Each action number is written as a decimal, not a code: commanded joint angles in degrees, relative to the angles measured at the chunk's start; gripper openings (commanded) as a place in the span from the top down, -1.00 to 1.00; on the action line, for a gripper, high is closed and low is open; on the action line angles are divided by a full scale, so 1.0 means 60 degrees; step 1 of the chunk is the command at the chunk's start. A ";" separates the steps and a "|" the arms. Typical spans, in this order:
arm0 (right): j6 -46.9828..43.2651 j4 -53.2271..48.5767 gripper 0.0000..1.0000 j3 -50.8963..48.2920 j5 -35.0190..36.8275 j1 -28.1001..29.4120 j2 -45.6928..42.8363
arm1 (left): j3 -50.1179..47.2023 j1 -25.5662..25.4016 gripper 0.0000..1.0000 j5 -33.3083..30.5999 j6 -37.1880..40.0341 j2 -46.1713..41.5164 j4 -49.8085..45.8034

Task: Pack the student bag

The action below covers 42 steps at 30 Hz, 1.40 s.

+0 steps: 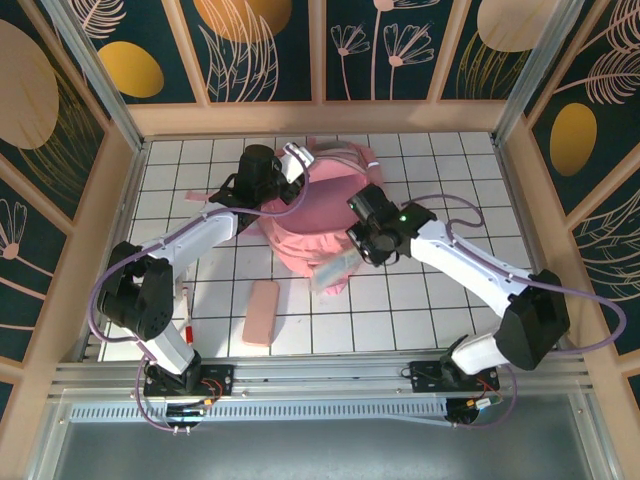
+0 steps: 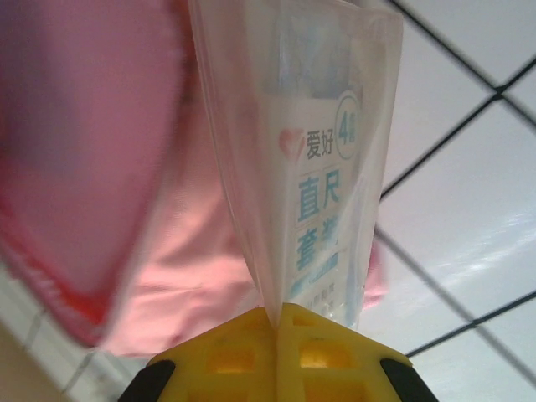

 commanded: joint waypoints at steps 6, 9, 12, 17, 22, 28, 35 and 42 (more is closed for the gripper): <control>0.0887 0.0969 1.00 0.1745 0.0146 -0.0562 0.1409 | 0.0136 0.0087 1.00 0.1023 -0.0574 -0.0666 0.0313; 0.0847 0.1416 1.00 0.2184 0.0221 -0.0792 0.2035 | 0.0255 0.0087 1.00 0.1396 -0.0692 -0.0683 0.0170; 0.0655 0.1501 1.00 0.2890 0.0537 -0.0953 0.2891 | 0.0355 0.0087 1.00 0.1623 -0.0674 -0.0697 0.0093; 0.0498 0.1905 1.00 0.3924 0.0995 -0.1041 0.4201 | 0.0394 0.0090 1.00 0.1834 -0.0752 -0.0691 0.0147; 0.0657 0.3507 0.03 0.3740 0.1130 -0.1213 0.4738 | 0.0290 0.0087 1.00 0.1779 -0.1080 -0.0727 0.0491; -0.1078 0.5423 -0.57 0.2628 0.0328 -0.1411 0.3372 | 0.0360 0.0090 1.00 0.1304 -0.1190 -0.0741 0.0532; -0.2128 0.4919 -0.41 -0.0138 0.0070 -0.1326 0.1004 | 0.0300 0.0088 1.00 0.1363 -0.1584 -0.0942 0.0713; -0.1391 0.6407 -0.25 -0.1724 -0.0903 -0.1050 0.1220 | 0.0263 0.0087 1.00 0.1696 -0.1985 -0.0868 0.0808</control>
